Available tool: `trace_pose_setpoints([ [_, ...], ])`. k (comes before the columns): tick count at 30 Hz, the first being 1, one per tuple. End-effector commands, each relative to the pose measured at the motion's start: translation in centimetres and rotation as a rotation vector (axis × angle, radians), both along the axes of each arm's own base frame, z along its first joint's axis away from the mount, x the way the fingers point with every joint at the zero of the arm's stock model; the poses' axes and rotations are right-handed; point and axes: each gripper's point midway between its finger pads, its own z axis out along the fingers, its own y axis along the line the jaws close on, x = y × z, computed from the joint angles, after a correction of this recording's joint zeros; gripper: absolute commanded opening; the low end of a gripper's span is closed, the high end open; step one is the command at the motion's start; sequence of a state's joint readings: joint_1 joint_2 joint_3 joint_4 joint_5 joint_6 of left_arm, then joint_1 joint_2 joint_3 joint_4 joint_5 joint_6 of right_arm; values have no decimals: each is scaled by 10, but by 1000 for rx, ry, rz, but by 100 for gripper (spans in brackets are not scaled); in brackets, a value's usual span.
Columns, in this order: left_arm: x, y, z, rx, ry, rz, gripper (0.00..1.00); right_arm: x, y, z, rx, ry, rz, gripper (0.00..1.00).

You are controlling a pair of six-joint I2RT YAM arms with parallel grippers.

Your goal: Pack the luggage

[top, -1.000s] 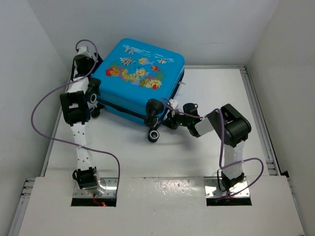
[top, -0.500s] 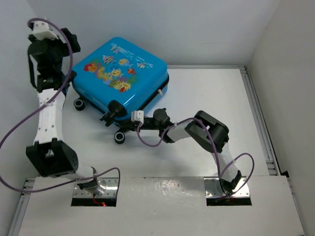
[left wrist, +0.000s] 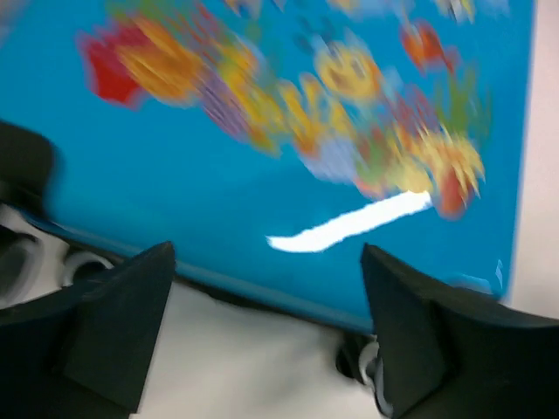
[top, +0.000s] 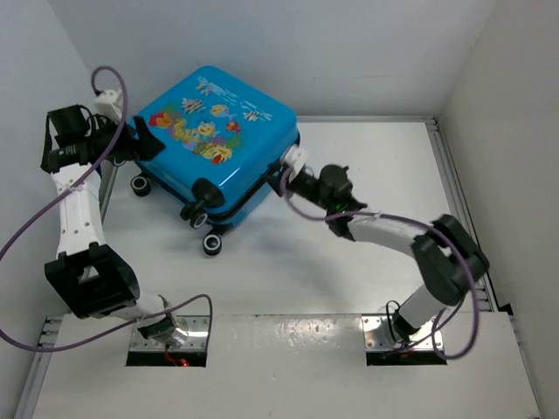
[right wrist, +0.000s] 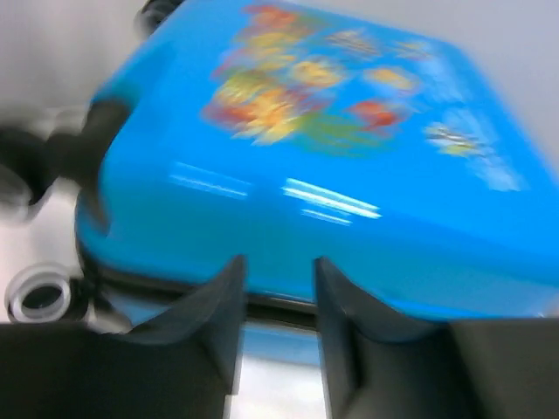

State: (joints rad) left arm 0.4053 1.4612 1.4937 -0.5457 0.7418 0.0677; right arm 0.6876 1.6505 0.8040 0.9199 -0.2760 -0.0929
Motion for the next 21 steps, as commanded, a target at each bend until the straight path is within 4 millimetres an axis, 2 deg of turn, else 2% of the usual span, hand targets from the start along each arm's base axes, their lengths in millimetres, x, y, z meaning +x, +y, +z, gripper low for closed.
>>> trace_pose_setpoints([
  [1, -69, -50, 8, 71, 10, -241, 95, 15, -42, -3, -35, 343, -172, 42],
  [2, -81, -54, 1, 59, 49, -249, 99, 18, -49, -4, -60, 415, -178, 48],
  [3, -90, -57, -3, 65, 65, -262, 99, 7, -54, -20, -106, 502, -154, 52],
  [4, -99, -64, -5, 70, 83, -287, 100, 7, -63, -26, -127, 546, -169, 58],
  [5, -107, -70, -4, 79, 92, -314, 100, 13, -67, -24, -133, 545, -168, 61],
  [6, -116, -81, -11, 72, 133, -346, 100, 11, -75, -40, -179, 598, -166, 61],
  [7, -120, -81, -8, 108, 126, -334, 100, 15, -76, -36, -182, 600, -165, 61],
  [8, -122, -83, -7, 121, 126, -331, 100, 25, -85, -33, -169, 605, -175, 61],
  [9, -125, -86, -13, 116, 153, -322, 100, 19, -84, -55, -203, 694, -136, 59],
  [10, -127, -89, -15, 144, 166, -316, 100, 32, -79, -33, -177, 668, -123, 55],
  [11, -128, -93, -19, 145, 182, -321, 100, 34, -76, -44, -187, 712, -98, 52],
  [12, -131, -101, -29, 159, 211, -347, 100, 40, -82, -47, -175, 738, -89, 52],
  [13, -133, -105, -34, 155, 235, -348, 100, 46, -82, -41, -165, 727, -86, 52],
  [16, -139, -117, -42, 144, 267, -362, 100, 58, -83, -56, -168, 801, -63, 52],
  [17, -139, -120, -49, 158, 286, -360, 100, 58, -83, -57, -152, 830, -44, 56],
  [18, -139, -121, -45, 166, 271, -352, 100, 61, -83, -58, -141, 854, -41, 56],
  [19, -139, -122, -50, 167, 283, -348, 100, 70, -87, -63, -135, 873, -48, 57],
  [21, -142, -124, -54, 185, 300, -337, 100, 73, -86, -62, -137, 870, -25, 60],
])
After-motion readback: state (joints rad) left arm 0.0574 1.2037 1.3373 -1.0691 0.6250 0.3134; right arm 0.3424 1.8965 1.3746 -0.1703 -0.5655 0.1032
